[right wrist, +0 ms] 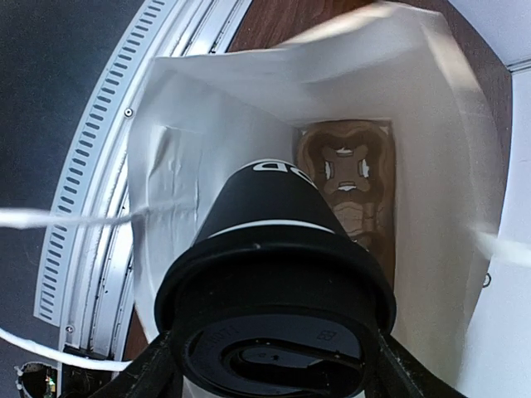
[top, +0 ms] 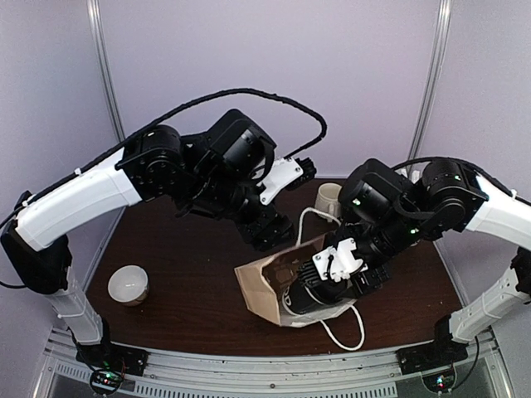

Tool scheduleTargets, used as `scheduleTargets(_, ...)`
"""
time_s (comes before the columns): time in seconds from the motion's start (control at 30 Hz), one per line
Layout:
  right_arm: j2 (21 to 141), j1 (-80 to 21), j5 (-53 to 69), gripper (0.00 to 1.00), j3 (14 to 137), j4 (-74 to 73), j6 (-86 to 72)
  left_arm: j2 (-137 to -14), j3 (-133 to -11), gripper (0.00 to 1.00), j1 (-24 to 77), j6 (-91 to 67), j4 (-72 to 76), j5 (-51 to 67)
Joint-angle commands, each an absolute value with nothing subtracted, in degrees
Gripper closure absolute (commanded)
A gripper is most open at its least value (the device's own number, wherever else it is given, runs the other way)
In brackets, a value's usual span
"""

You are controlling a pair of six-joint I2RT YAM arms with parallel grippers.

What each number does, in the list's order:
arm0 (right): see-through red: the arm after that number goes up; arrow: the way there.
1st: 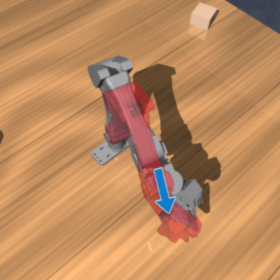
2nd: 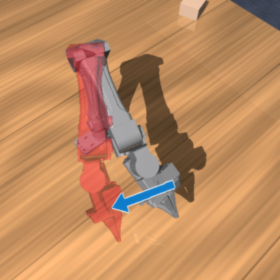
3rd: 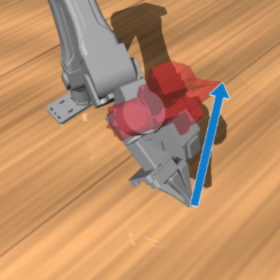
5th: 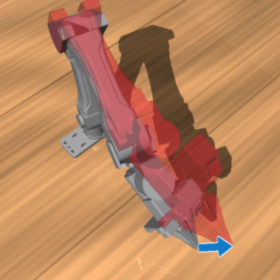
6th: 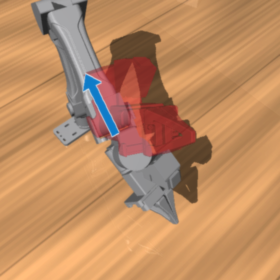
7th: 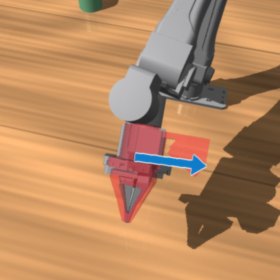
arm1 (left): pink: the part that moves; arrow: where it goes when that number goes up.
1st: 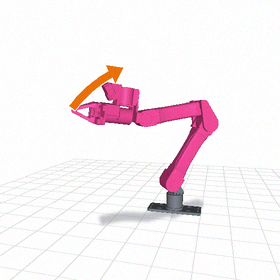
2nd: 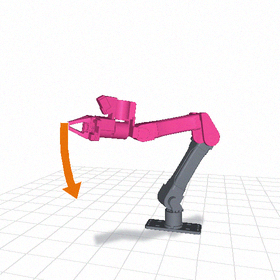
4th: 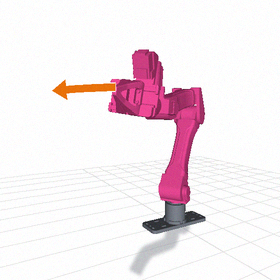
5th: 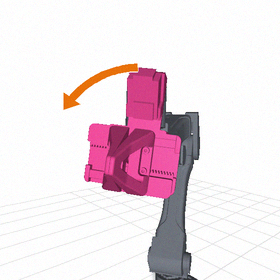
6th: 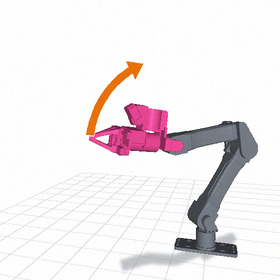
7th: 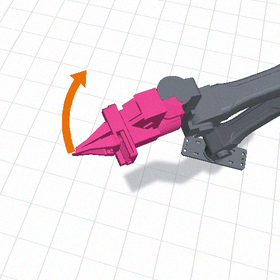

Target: Pack the takeout coffee

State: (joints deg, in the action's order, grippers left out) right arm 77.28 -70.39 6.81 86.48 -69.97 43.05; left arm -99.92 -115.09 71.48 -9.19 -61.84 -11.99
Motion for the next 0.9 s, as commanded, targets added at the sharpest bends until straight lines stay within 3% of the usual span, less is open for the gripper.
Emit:
scheduleTargets(0.0,78.4,-70.77,9.92,0.44,89.8,-69.96,40.96,-90.92,-108.79,0.24,71.02,-7.67,-47.88,-0.43)
scheduleTargets(0.13,81.07,-70.96,9.17,0.44,91.23,-68.29,39.91,-84.18,-102.13,0.22,71.01,-6.14,-40.98,0.98)
scheduleTargets(0.3,82.88,-71.87,8.98,0.45,92.62,-68.63,39.55,-79.15,-96.83,0.22,70.86,-4.14,-38.01,-7.2)
scheduleTargets(0.53,78.97,-71.94,-5.55,0.45,89.17,-67.75,44.21,-75.96,-92.59,0.19,69.48,-2.58,-34.94,-12.71)
scheduleTargets(0.87,75.05,-73.39,-11.42,0.45,82.68,-66.83,48.8,-74.02,-85.81,0.19,59.15,-3.22,-27.95,-14.49)
